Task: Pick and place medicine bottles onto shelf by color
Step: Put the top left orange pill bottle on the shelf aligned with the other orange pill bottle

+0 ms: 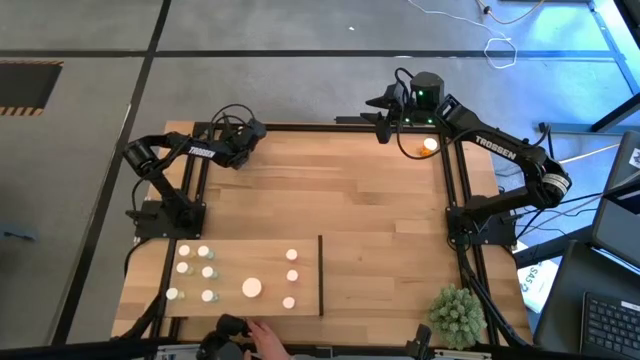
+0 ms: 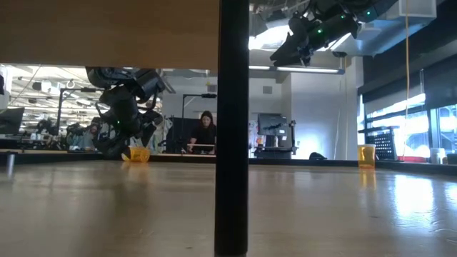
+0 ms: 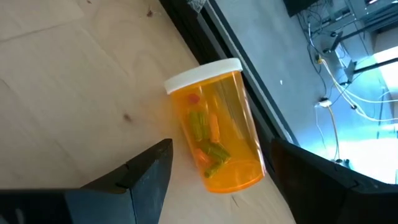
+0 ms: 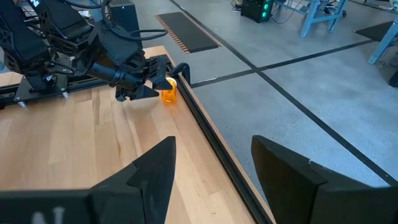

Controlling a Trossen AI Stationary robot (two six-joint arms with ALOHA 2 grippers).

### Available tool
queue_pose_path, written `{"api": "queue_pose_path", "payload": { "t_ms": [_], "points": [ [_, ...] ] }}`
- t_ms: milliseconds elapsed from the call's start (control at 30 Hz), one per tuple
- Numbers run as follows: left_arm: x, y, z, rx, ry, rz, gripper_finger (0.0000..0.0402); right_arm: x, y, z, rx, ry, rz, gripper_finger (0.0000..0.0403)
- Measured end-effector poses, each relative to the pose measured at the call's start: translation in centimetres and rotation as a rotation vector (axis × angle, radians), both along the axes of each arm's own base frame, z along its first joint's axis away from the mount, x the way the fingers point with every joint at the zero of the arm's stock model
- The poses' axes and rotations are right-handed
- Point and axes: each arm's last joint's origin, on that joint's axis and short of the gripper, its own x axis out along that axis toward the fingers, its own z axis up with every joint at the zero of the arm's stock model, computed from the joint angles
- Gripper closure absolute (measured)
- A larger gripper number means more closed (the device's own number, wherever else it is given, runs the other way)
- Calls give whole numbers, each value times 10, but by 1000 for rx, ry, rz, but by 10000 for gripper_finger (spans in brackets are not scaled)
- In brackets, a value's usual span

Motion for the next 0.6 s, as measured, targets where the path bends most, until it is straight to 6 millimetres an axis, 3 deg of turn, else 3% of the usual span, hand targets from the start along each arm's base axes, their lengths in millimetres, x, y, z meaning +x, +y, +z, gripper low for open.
{"api": "queue_pose_path", "payload": {
  "t_ms": [267,600],
  "points": [
    [0,0,0,1,3,3,146,0,0,0,0,0,0,189],
    [-1,2,1,8,-2,12,225,0,0,0,0,0,0,189]
  ]
}}
